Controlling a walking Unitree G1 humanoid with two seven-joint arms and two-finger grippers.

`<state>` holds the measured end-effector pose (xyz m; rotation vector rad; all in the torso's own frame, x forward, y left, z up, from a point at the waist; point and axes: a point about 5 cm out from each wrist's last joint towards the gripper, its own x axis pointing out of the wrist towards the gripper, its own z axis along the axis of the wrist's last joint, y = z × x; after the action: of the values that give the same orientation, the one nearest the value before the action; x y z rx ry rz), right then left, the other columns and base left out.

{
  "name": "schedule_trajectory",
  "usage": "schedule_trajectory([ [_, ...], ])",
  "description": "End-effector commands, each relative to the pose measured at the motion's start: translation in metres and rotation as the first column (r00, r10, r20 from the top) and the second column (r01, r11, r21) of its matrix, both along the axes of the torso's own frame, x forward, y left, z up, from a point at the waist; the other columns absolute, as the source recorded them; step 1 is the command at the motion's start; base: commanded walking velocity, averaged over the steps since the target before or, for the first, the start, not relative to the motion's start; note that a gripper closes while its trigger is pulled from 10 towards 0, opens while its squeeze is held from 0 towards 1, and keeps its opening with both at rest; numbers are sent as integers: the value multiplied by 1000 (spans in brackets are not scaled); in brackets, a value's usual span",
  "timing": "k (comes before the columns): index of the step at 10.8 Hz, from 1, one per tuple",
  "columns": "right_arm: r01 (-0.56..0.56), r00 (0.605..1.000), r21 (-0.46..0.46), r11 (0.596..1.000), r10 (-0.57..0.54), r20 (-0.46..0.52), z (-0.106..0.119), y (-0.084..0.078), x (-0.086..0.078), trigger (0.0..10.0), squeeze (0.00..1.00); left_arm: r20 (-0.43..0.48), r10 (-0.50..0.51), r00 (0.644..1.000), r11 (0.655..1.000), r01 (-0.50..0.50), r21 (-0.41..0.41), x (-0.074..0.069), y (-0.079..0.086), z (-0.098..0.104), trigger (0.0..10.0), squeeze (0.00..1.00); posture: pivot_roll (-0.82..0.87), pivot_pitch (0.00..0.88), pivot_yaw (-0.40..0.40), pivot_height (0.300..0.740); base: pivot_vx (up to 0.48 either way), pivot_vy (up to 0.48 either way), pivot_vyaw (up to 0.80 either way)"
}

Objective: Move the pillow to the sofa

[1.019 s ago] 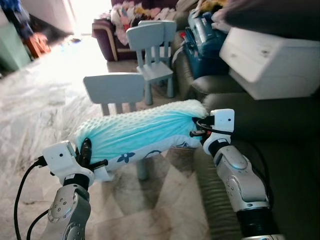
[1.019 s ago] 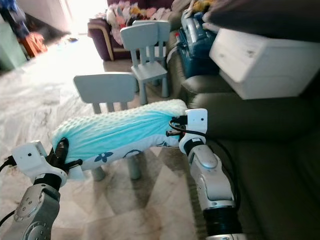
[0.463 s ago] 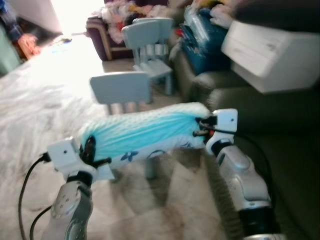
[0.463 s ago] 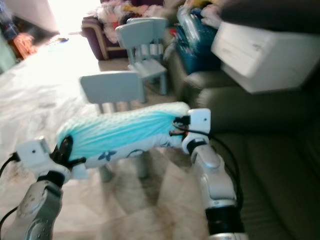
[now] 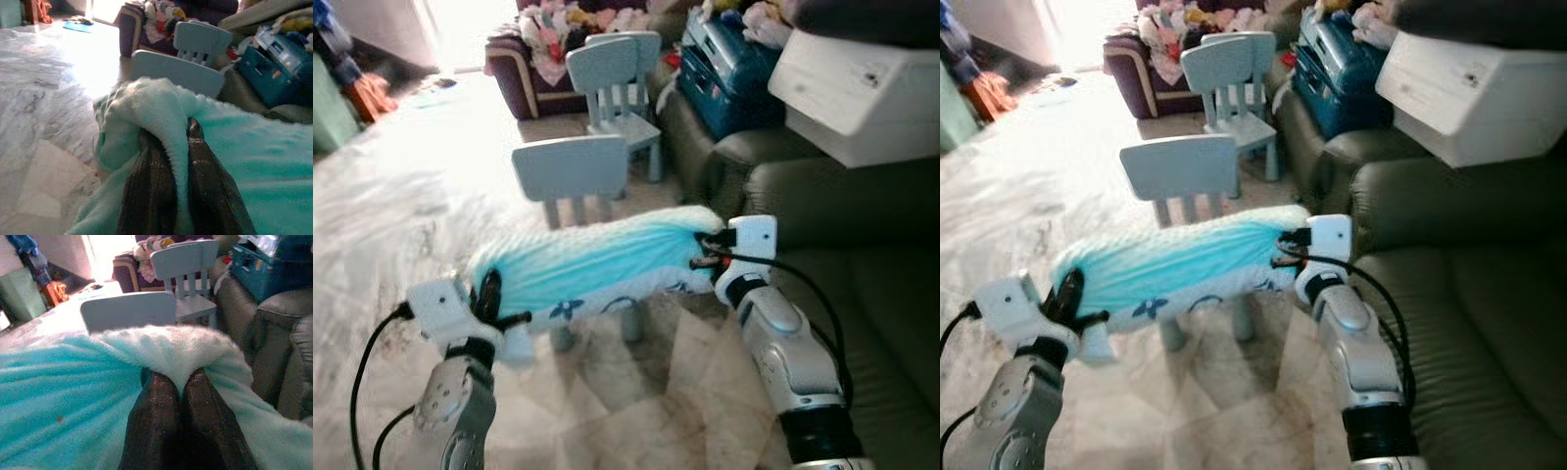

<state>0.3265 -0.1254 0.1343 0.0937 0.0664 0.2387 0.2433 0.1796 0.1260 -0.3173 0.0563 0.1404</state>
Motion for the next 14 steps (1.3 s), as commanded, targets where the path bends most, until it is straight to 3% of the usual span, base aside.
schedule_trajectory([
  [1, 6, 999, 16, 1000, -6, 37, 10, 3, 3, 10000, 0, -16, 52, 999, 999, -51, 15, -4, 14, -2, 10000, 0, -153, 65, 61, 740, 0, 469, 0],
  [4, 8, 999, 15, 1000, -8, 36, 10, 2, 2, 10000, 0, 1, 50, 999, 999, -50, 22, -3, 13, -1, 10000, 0, -157, 66, 61, 740, 0, 425, 0],
  [9, 26, 999, 39, 999, -27, 32, 10, -1, 1, 10000, 0, -1, 82, 997, 992, -82, 95, -3, 17, -1, 10000, 0, -159, 73, 64, 740, 0, 0, 0],
  [14, 26, 999, 44, 999, -27, 17, 9, 0, 2, 10000, 0, 12, 70, 997, 990, -71, 121, -2, 17, 1, 10000, 0, -158, 73, 68, 740, 0, 0, -786],
])
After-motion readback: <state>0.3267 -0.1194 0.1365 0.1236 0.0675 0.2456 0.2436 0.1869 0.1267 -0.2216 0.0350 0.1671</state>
